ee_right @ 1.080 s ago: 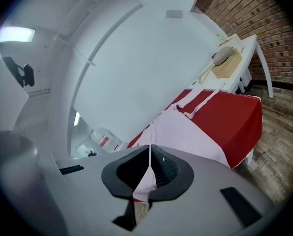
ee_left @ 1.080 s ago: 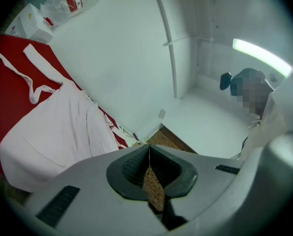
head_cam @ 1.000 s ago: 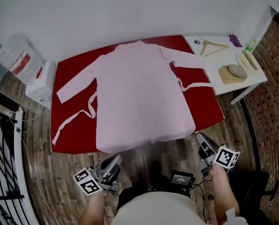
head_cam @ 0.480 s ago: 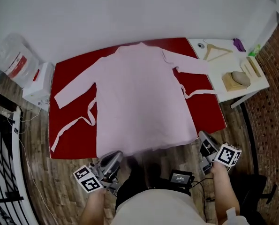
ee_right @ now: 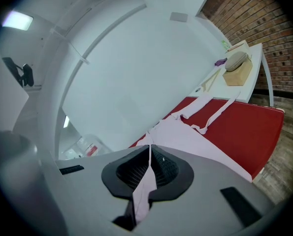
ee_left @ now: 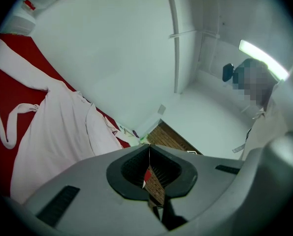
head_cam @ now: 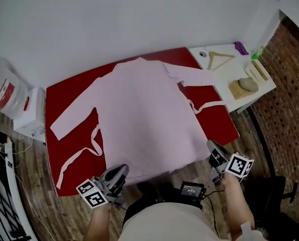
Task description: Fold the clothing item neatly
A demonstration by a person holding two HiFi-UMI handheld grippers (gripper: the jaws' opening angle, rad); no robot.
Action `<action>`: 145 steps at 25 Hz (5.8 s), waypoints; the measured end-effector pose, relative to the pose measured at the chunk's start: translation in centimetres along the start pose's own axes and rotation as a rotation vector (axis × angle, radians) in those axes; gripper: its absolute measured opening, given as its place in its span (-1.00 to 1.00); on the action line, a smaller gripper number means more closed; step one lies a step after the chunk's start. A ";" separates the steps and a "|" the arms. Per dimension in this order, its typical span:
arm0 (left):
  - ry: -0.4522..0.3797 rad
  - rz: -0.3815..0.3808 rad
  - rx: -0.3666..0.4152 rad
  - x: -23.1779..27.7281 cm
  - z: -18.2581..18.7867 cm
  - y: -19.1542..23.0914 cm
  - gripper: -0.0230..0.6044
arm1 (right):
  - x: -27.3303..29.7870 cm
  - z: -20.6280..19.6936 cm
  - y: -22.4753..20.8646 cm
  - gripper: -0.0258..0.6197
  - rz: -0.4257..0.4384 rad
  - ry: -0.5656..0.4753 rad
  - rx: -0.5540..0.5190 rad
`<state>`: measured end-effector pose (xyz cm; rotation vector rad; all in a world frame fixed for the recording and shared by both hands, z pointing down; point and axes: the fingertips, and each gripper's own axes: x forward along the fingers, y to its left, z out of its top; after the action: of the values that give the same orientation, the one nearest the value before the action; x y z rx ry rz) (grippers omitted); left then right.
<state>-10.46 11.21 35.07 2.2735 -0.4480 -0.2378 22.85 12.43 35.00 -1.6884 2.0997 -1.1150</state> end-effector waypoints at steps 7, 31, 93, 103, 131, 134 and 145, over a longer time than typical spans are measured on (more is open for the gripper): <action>0.047 -0.032 -0.005 0.7 1.0 1.8 -0.91 | -0.5 0.1 -0.8 -0.87 -0.086 -0.021 -0.002; 0.126 0.014 0.090 18.7 3.3 6.9 -0.91 | 8.6 11.4 -13.7 -0.87 -0.177 0.040 -0.084; 0.426 -0.072 -0.064 55.9 3.7 18.8 -0.89 | 28.0 20.6 -31.7 -0.82 -0.395 0.128 -0.211; 0.299 -0.133 -0.319 54.4 5.7 20.3 -0.45 | 33.1 15.2 -17.1 -0.82 -0.022 0.312 -0.901; 1.061 -0.006 0.766 49.5 -1.4 22.6 -0.43 | 36.2 -3.3 -12.2 -0.82 0.010 0.478 -1.705; 1.104 0.055 0.724 49.8 -2.2 23.0 -0.35 | 36.4 -3.6 -12.1 -0.82 -0.002 0.471 -1.707; 1.089 0.267 0.739 49.7 -1.2 25.4 -0.70 | 36.5 -3.4 -12.1 -0.82 -0.031 0.452 -1.682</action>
<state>29.48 -23.34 53.27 2.5458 -0.2425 1.4406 18.34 -19.91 55.54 -1.8757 3.6548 0.8132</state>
